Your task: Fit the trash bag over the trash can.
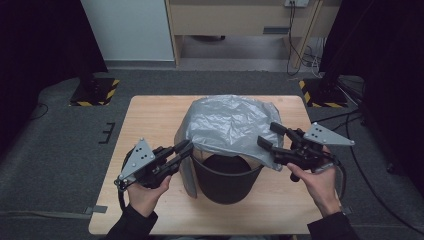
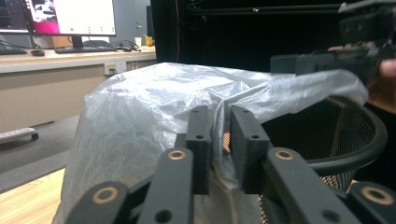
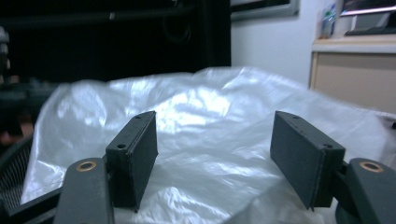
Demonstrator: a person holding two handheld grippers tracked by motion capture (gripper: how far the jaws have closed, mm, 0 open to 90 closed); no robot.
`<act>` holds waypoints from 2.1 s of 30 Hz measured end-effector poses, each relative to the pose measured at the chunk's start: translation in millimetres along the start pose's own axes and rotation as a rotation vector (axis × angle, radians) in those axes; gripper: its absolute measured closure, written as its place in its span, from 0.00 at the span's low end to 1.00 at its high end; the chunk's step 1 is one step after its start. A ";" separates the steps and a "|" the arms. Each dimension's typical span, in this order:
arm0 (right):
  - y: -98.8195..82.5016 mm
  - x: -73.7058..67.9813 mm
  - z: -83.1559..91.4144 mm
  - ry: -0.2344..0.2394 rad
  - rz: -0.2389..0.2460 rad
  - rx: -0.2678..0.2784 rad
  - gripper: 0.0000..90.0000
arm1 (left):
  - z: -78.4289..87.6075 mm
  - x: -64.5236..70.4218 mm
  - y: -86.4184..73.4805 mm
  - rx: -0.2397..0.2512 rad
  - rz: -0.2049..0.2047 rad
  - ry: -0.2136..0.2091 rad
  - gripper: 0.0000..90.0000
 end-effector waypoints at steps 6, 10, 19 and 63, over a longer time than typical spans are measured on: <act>-5.3 -4.8 -5.6 0.029 0.087 -0.042 0.36 | -0.7 0.6 -0.6 0.012 0.026 0.010 0.77; -6.1 -7.7 -8.0 0.038 0.088 -0.057 0.34 | -1.2 1.6 -0.8 0.012 0.012 0.016 0.71; 39.7 2.1 -12.7 -0.032 -0.026 0.099 0.27 | -1.4 1.6 -1.3 0.011 -0.004 0.012 0.71; -68.3 -23.6 -149.1 -0.098 0.080 -0.620 0.26 | 4.3 -18.0 6.2 0.076 0.178 0.147 0.45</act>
Point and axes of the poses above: each handheld gripper's, and its own axes: z roughly backward along the jaws, y roughly out of its top, x roughly to its right, the point moved 6 cm from there along -z, roughly forward along the jaws, and after that the axes turned 15 degrees about x, right-handed, at the moved point
